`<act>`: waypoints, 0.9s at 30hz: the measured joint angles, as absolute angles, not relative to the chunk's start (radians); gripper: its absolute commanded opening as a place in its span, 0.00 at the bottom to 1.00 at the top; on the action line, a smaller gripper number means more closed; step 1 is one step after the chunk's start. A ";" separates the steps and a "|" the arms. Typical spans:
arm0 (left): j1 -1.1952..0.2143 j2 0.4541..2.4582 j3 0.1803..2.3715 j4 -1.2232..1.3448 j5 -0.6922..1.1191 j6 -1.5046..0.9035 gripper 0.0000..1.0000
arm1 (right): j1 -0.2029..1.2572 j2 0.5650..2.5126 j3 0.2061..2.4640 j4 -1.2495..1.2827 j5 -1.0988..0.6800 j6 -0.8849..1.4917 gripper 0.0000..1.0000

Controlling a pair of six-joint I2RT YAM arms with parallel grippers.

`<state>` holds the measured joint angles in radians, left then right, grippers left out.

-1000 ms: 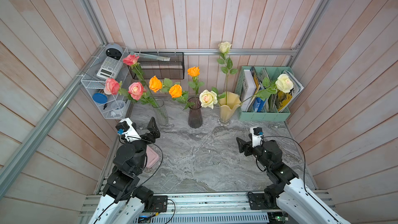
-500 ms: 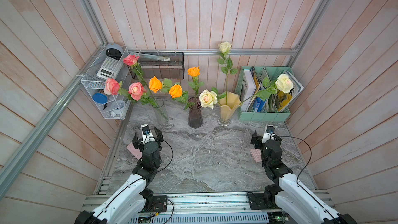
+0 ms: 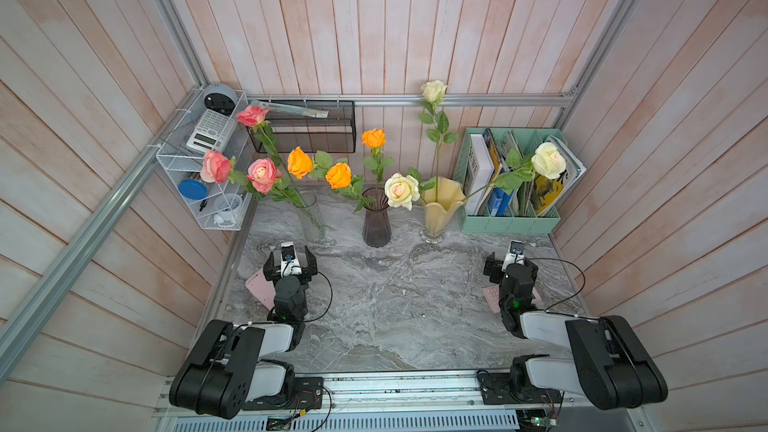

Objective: Arrange the flowers in different vases according to their colors
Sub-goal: Reset both arms

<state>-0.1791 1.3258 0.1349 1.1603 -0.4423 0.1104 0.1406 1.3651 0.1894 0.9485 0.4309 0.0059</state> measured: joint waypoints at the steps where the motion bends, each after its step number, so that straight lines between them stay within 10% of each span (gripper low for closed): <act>1: -0.170 1.349 0.136 1.190 -0.423 0.103 1.00 | 0.141 1.406 0.189 0.993 0.426 0.004 0.98; 7: -0.148 1.620 0.154 1.299 -0.354 0.078 1.00 | 0.142 1.603 0.199 1.162 0.419 -0.006 0.98; 27: -0.087 1.582 0.312 1.068 -0.372 -0.017 1.00 | 0.117 1.586 0.344 1.013 0.439 0.023 0.98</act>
